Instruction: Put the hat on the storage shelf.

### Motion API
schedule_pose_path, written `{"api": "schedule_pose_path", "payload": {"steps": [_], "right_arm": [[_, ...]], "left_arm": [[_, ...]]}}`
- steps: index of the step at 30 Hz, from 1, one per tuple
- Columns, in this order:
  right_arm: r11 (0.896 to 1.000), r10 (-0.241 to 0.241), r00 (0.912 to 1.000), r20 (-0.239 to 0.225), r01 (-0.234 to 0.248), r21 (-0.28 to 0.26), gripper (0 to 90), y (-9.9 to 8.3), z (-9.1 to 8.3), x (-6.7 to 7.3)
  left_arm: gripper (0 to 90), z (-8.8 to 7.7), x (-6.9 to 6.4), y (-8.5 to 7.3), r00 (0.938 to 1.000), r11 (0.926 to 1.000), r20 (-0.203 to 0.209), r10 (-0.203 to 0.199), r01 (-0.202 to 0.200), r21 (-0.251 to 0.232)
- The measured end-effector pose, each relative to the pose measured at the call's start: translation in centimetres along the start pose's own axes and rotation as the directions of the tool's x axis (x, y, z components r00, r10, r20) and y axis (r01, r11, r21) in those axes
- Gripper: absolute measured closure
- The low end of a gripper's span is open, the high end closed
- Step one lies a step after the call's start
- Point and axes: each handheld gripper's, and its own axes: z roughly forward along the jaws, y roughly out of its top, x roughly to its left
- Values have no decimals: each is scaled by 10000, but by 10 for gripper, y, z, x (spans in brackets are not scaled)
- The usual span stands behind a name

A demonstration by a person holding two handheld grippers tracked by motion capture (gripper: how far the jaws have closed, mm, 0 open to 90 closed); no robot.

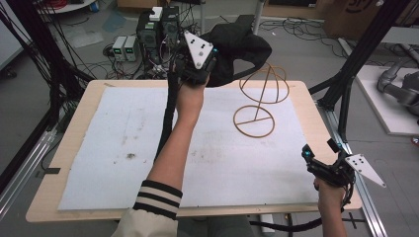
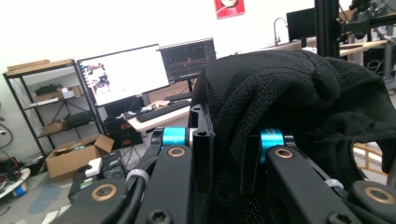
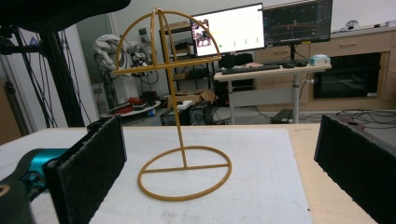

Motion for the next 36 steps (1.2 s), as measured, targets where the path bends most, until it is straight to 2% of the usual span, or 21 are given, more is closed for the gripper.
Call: {"api": "schedule_pose_path", "payload": {"steps": [5, 8, 13, 19, 32, 36], "right_arm": [[10000, 11, 10000, 29, -11, 49, 17, 0, -3, 0], [10000, -9, 10000, 58, 9, 48, 17, 0, -7, -2], [10000, -13, 9999, 100, 13, 38, 17, 0, -11, -4], [9999, -106, 9999, 77, 106, 37, 17, 0, -15, -4], [9999, -132, 9998, 138, 131, 66, 17, 0, -28, -8], [9998, -197, 9998, 93, 196, 60, 17, 1, -29, -7]], "left_arm": [[809, 8, -9, 2, 9999, 10000, 147, -66, 66, 7], [809, 14, -16, 2, 9994, 9997, 253, -236, 239, -105], [809, 25, -28, 0, 9987, 9996, 433, -279, 280, -32], [809, 35, -37, -2, 9980, 9993, 521, -370, 369, 31], [809, 54, -58, -9, 9964, 9987, 733, -433, 412, 296], [809, 60, -65, -12, 9963, 9984, 810, -294, 254, 504]]}}
